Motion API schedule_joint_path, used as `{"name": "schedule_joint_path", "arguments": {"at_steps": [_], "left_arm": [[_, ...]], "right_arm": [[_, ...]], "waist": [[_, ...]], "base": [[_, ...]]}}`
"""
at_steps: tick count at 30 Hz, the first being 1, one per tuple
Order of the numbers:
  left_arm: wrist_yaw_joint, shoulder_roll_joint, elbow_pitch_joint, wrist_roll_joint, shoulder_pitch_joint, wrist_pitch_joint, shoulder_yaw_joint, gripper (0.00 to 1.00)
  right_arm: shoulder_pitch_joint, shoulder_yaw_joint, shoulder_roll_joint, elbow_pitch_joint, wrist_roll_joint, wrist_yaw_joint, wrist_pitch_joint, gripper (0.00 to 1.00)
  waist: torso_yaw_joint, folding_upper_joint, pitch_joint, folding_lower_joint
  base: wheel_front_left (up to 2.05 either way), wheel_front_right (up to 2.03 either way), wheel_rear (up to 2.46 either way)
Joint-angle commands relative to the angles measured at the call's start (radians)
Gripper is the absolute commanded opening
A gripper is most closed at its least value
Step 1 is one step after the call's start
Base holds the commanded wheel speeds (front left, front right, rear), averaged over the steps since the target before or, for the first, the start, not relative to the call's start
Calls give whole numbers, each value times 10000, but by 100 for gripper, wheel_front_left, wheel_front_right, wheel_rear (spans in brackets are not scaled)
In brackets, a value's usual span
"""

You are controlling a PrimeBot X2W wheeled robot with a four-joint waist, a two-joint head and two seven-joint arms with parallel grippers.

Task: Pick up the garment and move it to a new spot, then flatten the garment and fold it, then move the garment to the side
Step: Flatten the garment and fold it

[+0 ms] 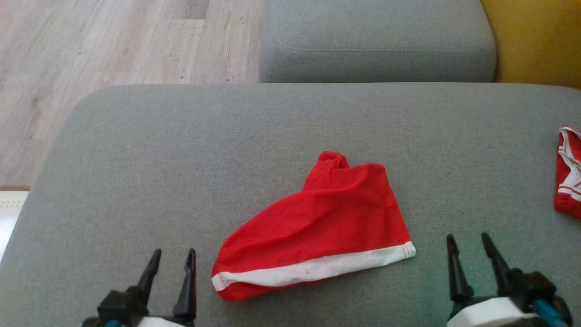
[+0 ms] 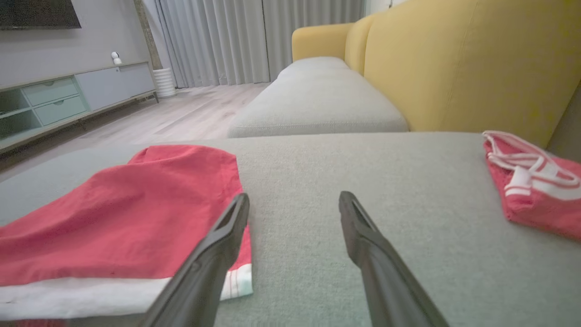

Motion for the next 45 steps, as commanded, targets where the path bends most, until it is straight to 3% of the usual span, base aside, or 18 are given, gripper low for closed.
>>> {"name": "schedule_joint_path", "arguments": {"at_steps": [1, 8, 16, 26, 45], "left_arm": [[-91, -65, -166, -127, -228, -121, 294, 100], [-650, 204, 567, -467, -415, 511, -153, 100], [-855, 480, 647, -1109, -672, 2087, -510, 100], [-945, 490, 421, -1866, -1029, 2612, -873, 100], [-983, 545, 1218, -2864, -1321, 3194, -1245, 100]], "right_arm": [[-344, 382, -75, -138, 144, -9, -107, 100], [-1227, 1469, -75, 434, 258, -9, 2040, 100], [-1768, 1466, -75, 1106, -429, -9, 4126, 100], [-2098, 1296, -75, 1190, -539, -9, 4077, 100], [-2506, 1776, -75, 1464, -544, -9, 3926, 100]], "waist": [[-4, 0, 4, 0], [72, 0, 160, 0], [271, 0, 467, 0], [370, 0, 999, 0], [236, 0, 1330, 0]], "base": [[0, 0, 0], [0, 0, 0], [0, 0, 0], [0, 0, 0], [0, 0, 0]]}}
